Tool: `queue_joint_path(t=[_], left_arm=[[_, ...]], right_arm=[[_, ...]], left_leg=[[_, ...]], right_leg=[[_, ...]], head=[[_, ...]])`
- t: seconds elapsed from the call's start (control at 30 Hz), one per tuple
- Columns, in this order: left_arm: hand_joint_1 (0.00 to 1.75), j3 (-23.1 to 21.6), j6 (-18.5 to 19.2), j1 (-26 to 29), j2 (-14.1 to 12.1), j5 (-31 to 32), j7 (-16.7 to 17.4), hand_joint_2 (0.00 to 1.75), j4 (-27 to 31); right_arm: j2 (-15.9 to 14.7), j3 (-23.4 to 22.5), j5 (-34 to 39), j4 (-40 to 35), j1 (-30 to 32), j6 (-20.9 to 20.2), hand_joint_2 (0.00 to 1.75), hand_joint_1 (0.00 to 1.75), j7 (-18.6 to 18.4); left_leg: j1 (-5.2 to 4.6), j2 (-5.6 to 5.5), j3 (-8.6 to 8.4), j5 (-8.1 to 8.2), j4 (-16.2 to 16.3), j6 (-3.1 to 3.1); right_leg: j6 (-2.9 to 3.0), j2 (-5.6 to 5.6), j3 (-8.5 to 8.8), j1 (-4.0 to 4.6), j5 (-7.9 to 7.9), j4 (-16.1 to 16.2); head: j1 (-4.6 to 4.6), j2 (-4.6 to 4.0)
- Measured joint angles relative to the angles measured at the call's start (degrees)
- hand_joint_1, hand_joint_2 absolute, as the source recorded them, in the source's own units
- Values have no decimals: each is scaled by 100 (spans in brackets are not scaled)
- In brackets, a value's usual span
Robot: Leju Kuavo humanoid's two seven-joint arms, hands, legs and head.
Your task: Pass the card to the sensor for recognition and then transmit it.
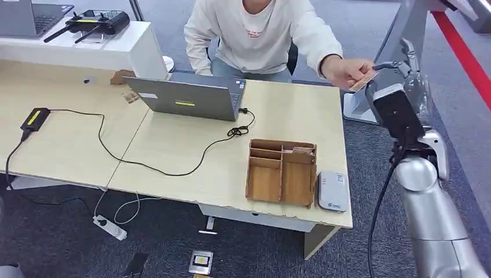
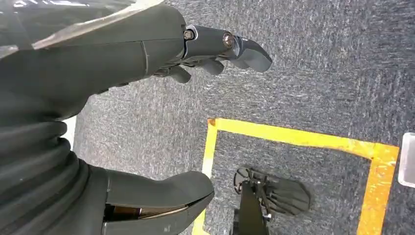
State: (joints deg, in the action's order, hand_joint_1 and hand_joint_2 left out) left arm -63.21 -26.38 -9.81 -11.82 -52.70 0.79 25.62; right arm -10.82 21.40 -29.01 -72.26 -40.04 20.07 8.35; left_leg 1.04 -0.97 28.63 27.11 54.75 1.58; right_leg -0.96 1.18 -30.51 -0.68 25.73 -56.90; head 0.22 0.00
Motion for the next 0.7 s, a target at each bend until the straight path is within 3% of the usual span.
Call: queue_joint_path(t=[0.1,0.13,0.7], left_arm=[[0,0,20,-1,9,-11,2,175,-2],[0,0,22,-3,11,-11,2,175,-2],[0,-13,57,-5,15,59,-149,175,-37]], right_arm=[[7,22,-68,-28,31,-101,0,0,0],[9,31,-81,-28,33,-123,175,0,0],[-90,79,-269,-168,163,-365,175,0,-236]], left_leg=[[0,0,0,0,0,0],[0,0,0,0,0,0],[0,0,0,0,0,0]], right_leg=[[0,0,0,0,0,0],[0,0,0,0,0,0],[0,0,0,0,0,0]], head=[[2,0],[0,0],[2,0]])
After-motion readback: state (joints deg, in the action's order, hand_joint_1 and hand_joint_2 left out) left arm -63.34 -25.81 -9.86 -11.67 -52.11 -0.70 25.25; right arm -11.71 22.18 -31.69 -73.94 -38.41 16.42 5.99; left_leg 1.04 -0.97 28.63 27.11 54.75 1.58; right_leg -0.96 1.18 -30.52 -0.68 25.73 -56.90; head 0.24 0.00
